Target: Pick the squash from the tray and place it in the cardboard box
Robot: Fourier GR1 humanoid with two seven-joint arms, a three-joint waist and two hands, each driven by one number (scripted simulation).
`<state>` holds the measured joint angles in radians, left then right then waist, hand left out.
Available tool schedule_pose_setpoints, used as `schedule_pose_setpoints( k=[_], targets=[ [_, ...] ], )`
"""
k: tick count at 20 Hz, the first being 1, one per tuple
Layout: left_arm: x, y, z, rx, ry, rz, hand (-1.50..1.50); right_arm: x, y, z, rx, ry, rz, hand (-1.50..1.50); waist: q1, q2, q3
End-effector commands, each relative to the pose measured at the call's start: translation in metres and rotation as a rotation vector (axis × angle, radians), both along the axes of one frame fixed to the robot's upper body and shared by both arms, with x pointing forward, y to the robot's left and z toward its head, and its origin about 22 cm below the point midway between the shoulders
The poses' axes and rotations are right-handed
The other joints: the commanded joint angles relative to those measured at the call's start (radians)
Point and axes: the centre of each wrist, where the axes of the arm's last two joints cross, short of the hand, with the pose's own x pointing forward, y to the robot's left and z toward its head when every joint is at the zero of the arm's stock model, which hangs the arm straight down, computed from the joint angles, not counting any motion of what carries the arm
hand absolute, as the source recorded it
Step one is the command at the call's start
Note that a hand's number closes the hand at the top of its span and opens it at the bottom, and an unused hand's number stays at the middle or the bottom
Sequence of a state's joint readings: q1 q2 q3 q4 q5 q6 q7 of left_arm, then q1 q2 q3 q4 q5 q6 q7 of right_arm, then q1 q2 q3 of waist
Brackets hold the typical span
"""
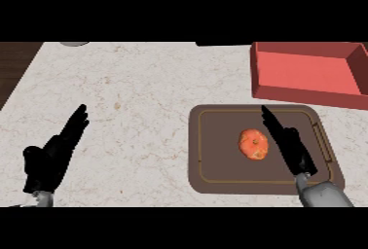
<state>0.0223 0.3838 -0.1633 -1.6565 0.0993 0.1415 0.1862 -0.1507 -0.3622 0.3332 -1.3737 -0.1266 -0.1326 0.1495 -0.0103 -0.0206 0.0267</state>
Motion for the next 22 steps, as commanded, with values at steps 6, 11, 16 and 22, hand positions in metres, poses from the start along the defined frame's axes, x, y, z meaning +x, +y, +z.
schedule_pose_setpoints(
  k=[6, 11, 16, 22],
  targets=[
    [0.036, -0.032, 0.028, 0.024, -0.207, -0.247, 0.0, -0.028, 0.034, 0.014, 0.042, -0.18, -0.231, -1.5, -0.03, 0.017, -0.029],
    [0.03, -0.047, 0.019, -0.009, -0.139, -0.242, 0.0, -0.043, -0.023, -0.012, -0.647, -0.369, -0.075, -1.5, -0.059, 0.014, -0.034],
    [0.031, -0.055, 0.016, -0.027, -0.131, -0.283, 0.0, -0.058, -0.013, 0.012, -0.874, -0.519, -0.031, -1.5, -0.04, 0.007, -0.034],
    [0.035, -0.044, 0.012, -0.015, -0.146, -0.271, 0.0, -0.101, 0.014, 0.07, -0.992, -0.413, -0.049, -1.5, -0.029, 0.01, -0.033]
  ],
)
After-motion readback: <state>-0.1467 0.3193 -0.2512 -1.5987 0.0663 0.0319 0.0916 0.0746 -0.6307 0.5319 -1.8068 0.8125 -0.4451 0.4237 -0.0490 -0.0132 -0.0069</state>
